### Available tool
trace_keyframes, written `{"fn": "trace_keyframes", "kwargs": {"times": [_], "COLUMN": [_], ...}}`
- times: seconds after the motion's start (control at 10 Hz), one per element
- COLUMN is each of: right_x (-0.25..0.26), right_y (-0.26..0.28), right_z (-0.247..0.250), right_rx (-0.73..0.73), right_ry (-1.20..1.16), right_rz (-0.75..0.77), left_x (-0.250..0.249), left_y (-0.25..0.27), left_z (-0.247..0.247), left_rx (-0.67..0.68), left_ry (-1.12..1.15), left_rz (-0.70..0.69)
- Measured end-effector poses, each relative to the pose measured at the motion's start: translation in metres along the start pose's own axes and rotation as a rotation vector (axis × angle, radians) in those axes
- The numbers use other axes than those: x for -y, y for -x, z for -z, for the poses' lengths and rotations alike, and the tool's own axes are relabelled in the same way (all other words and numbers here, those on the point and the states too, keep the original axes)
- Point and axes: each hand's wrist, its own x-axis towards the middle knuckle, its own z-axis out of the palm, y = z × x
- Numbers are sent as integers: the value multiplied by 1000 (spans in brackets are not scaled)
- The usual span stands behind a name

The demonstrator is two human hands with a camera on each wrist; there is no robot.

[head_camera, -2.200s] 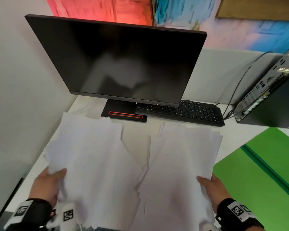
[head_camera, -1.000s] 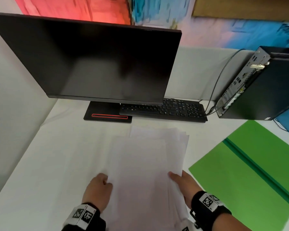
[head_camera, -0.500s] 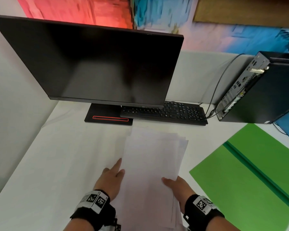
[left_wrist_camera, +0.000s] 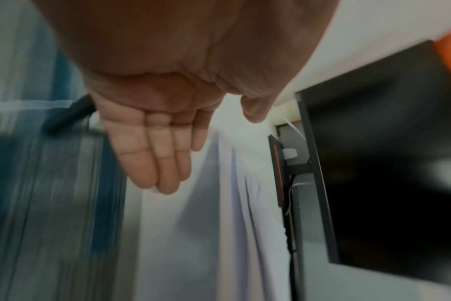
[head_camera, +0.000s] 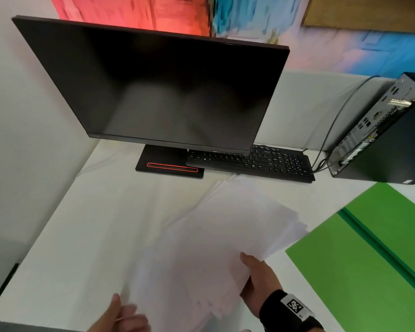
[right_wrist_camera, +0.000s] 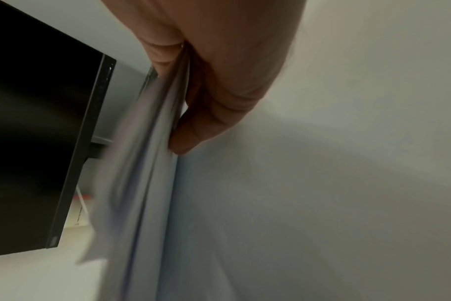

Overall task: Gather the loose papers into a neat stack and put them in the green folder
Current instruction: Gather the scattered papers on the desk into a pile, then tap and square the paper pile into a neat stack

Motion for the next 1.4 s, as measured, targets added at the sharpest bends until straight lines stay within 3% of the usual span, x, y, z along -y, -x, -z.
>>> {"fn": "trace_keyframes", "kwargs": {"times": [0.1,0.2,0.3,0.4,0.5,0.6,0.8,1.0,1.4], "right_x": [-13,-29,-37,-31,-17,-14,-21,36,44], "right_y": [12,19,19,20,18,9,12,-12,-39], "right_z": [-21,-30,-28,-24,-18,-18,-26,2,-18], "right_rx": [106,165,187,198,168,80,108,40,-2], "right_ry": [-37,9,48,15,-84,-116,-47,-212,-50], "right_rz": [-119,-176,-201,-191,-121,-67,-70,101,117], "left_x": [53,101,40,-3,-3,-5,-15,-26,-51], "left_y": [-55,-141,-83,-13,-21,-27,-19,-34,-52], "left_z": [20,58,2,-17,-19,-29,-45,-28,-81], "left_rx": [-29,-149,-29,-29,-46,11,100,46,-51], "left_ry": [119,111,76,-36,-70,83,158,31,-8], "left_rz": [-203,-347,-190,-95,-118,-91,-102,-92,-174]}}
